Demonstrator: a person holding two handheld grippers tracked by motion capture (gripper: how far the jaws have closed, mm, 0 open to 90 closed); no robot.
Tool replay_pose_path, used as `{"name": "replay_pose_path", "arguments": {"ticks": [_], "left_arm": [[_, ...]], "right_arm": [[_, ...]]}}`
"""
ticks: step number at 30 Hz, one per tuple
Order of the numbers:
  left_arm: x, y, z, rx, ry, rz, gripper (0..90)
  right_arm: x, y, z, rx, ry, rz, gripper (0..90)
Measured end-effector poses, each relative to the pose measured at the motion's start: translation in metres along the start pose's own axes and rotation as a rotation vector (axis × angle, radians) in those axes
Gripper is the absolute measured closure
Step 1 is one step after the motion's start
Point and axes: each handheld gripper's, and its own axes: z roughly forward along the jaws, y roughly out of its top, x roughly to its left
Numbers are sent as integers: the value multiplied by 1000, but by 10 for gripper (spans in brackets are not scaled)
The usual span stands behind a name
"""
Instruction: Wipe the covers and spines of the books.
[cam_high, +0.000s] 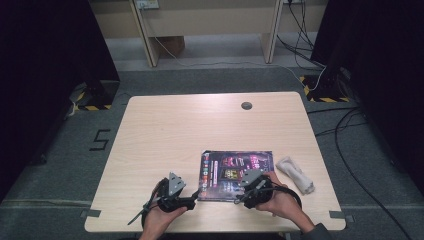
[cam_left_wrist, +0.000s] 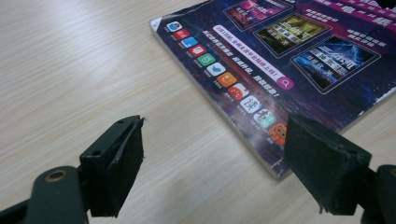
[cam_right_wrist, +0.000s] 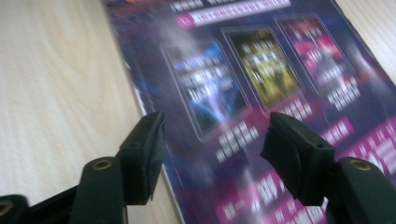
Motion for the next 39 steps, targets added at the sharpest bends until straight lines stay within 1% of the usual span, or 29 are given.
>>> {"name": "replay_pose_path", "arguments": {"ticks": [1,2,3,5,7,9,10,11,12,14,15,18,20,21,24,25,27,29,30,32,35,37,39], "left_arm": [[-1,2,4,7,8,9,187],[-3,3,8,7,-1,11,183],[-5,5,12,12,-1,22,179],[-8,8,18,21,5,49,176],[-10,11,23,15,7,59,175],[-10,12,28,27,9,73,175],[-11,11,31,44,16,89,175],[-11,11,32,52,14,100,176],[-12,10,34,66,8,113,175],[-13,10,33,63,10,123,184],[-13,9,33,68,1,126,186],[-14,9,32,62,-5,116,213],[-16,8,30,66,-14,125,242],[-18,7,29,65,-19,130,252],[-27,6,26,66,-29,165,308],[-29,6,24,68,-32,169,315],[-35,5,22,68,-50,165,342],[-40,3,21,68,-81,143,351],[-42,3,22,67,-102,121,352],[-47,2,21,70,-133,109,352],[-55,3,23,62,-151,99,352],[-59,4,25,56,-160,87,350],[-63,4,27,50,-159,86,349]], "right_arm": [[-1,-4,0,-3,3,10,363],[0,-7,-1,-3,-3,27,355],[0,-10,-2,-7,-12,38,346],[1,-15,-3,-17,-24,49,333],[3,-19,-4,-15,-24,62,331],[3,-24,-4,-11,-26,56,329],[3,-25,-4,-8,-31,56,328],[2,-28,-4,-3,-48,59,326],[1,-29,-3,-2,-55,50,310],[0,-30,-3,-4,-51,67,303],[0,-30,-3,-3,-50,72,299],[1,-29,-2,0,-63,58,281],[0,-30,-2,-1,-66,62,276],[-1,-30,-2,1,-74,68,271],[-5,-32,-2,-1,-103,89,266],[-7,-33,-2,-4,-116,107,266],[-11,-35,-1,-9,-139,145,258],[-15,-37,-1,-14,-164,171,257],[-16,-39,0,-20,-182,179,258],[-20,-41,0,-31,-210,199,262],[-25,-42,2,-39,-237,231,263],[-28,-43,3,-43,-257,234,269],[-31,-44,3,-44,-272,247,269]]}}
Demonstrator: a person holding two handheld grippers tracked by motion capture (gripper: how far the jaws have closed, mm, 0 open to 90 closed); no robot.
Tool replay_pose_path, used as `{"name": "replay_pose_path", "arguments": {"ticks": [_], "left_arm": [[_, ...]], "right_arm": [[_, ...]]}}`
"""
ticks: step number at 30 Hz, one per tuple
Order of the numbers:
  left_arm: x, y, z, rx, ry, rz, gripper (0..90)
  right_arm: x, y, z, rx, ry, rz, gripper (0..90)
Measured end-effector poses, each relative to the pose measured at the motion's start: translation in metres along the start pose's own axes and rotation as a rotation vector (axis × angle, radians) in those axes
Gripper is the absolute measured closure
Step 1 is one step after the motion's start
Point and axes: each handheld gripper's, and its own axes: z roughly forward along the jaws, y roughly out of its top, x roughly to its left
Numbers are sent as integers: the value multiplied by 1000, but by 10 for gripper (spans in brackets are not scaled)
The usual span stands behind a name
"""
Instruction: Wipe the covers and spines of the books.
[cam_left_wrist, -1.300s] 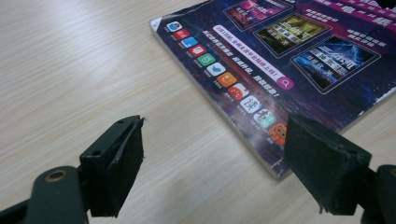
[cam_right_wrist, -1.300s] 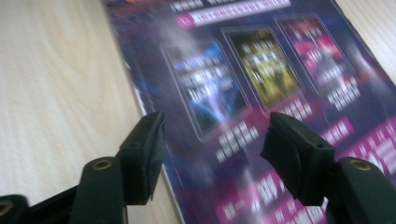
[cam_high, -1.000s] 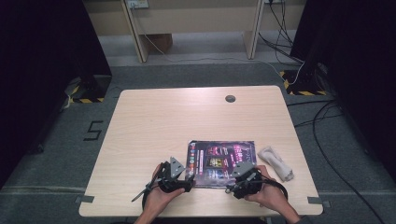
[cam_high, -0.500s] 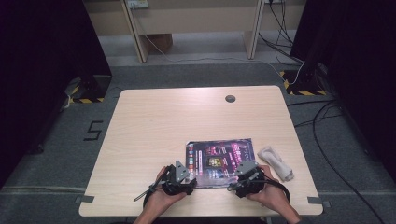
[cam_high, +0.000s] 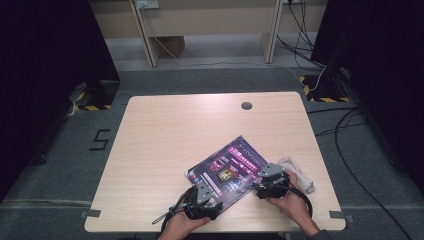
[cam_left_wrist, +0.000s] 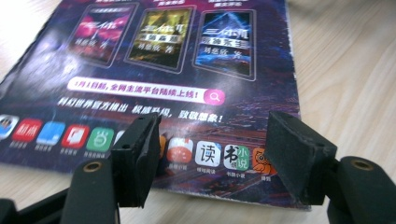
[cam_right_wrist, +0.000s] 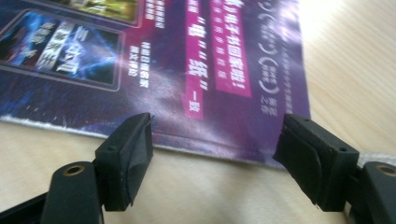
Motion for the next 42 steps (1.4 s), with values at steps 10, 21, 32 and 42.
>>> {"name": "replay_pose_path", "arguments": {"ticks": [10,21,32,42], "left_arm": [[-7,5,8,-17,3,0,287],[36,3,3,4,101,-46,218],[28,1,1,6,93,-46,340],[6,2,-1,16,36,-25,425]], "right_arm": [[-8,-1,3,-8,-22,45,297],[4,-1,2,-41,71,-10,291],[12,1,1,-57,98,-47,274],[8,1,3,-51,62,-23,242]]}}
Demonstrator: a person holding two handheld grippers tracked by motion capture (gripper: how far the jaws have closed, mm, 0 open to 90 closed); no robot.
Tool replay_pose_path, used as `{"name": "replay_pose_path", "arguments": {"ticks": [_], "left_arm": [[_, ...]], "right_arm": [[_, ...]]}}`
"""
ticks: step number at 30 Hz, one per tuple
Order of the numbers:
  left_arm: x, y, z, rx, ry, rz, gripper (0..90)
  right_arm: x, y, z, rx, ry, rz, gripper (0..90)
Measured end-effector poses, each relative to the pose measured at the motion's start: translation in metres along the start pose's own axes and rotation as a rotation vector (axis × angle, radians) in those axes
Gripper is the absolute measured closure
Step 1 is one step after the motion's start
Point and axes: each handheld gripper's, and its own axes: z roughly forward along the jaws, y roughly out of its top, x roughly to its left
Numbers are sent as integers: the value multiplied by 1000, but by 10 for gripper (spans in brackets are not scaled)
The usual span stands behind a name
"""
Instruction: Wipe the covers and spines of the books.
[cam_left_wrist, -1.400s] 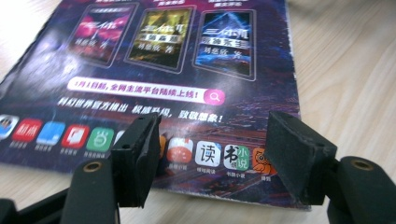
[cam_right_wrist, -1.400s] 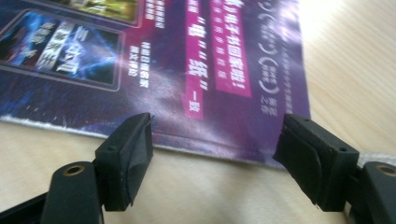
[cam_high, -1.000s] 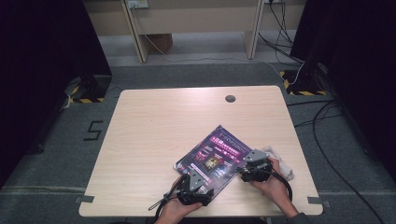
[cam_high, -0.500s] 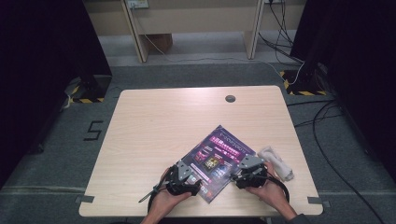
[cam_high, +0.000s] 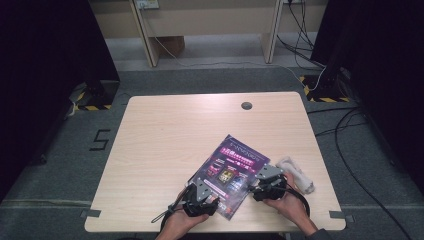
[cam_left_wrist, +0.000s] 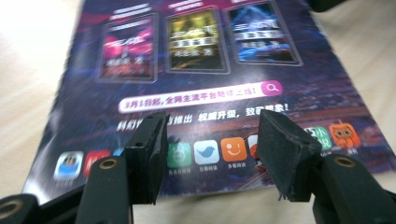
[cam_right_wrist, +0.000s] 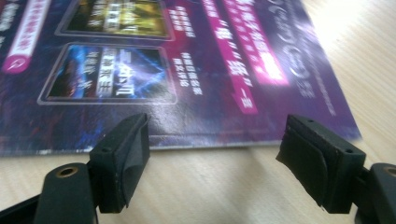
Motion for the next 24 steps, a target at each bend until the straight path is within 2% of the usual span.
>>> {"name": "replay_pose_path", "arguments": {"ticks": [7,10,12,15,16,18,24], "left_arm": [[-14,2,4,-21,-27,8,424],[-16,2,6,-27,-34,12,419],[-14,2,6,-29,-21,15,350],[-8,3,7,-18,-22,14,268],[-6,4,6,-9,-10,22,241],[0,3,3,-11,15,26,240],[30,-2,-8,-10,70,-42,231]], "right_arm": [[-7,0,3,-4,-40,26,241],[-9,0,6,-2,-61,29,244],[-11,-1,7,-1,-70,27,257],[-12,-3,7,1,-78,16,261],[-12,-3,7,-1,-76,16,267],[-11,-3,7,-4,-74,19,277],[-11,-4,6,-4,-55,21,284]]}}
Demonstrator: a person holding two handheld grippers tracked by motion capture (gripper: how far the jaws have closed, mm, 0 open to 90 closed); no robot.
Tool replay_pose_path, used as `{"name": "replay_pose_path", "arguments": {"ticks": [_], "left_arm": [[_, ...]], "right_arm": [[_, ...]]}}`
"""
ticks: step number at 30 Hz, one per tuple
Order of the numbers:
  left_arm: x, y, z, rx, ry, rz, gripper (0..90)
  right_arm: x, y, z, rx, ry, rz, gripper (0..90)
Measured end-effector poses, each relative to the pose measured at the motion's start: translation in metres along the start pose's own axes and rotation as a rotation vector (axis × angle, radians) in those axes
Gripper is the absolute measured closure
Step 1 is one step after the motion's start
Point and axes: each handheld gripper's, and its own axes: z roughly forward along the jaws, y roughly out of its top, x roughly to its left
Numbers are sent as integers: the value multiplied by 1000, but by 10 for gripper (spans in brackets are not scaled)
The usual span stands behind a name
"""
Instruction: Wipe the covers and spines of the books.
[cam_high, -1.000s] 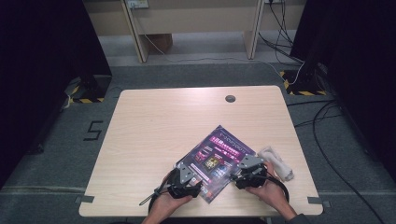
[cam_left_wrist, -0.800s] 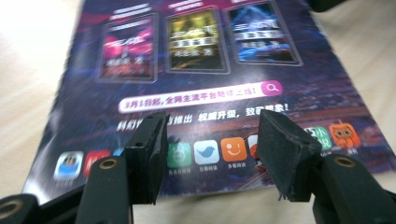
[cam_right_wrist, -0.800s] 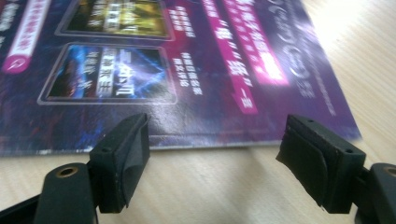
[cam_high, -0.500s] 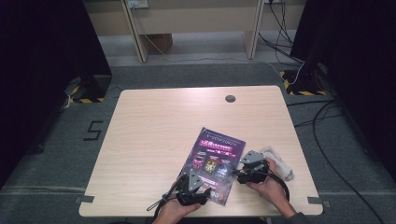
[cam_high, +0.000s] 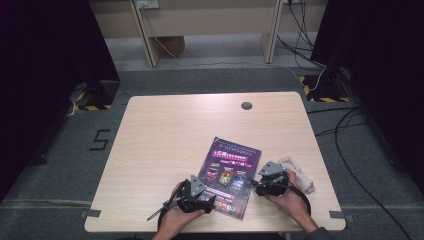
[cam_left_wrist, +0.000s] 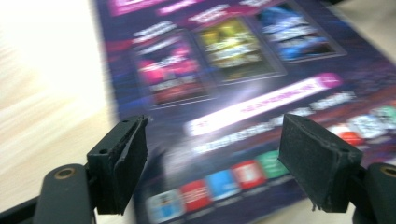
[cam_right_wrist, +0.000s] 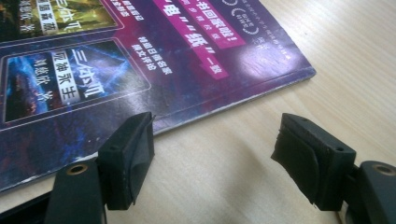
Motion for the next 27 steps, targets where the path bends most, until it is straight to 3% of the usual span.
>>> {"name": "replay_pose_path", "arguments": {"ticks": [4,6,12,17,27], "left_arm": [[16,-4,-1,22,10,-36,227],[18,-5,0,37,-4,-46,226],[15,-6,1,43,-33,-46,250],[15,-8,1,51,-75,-91,275],[-1,-9,-3,65,-83,-63,272]], "right_arm": [[2,0,-1,-6,17,1,287],[3,1,-2,-13,24,-1,287],[4,2,-3,-20,33,6,292],[3,2,-3,-20,31,11,292],[0,-1,-4,-12,26,33,283]]}}
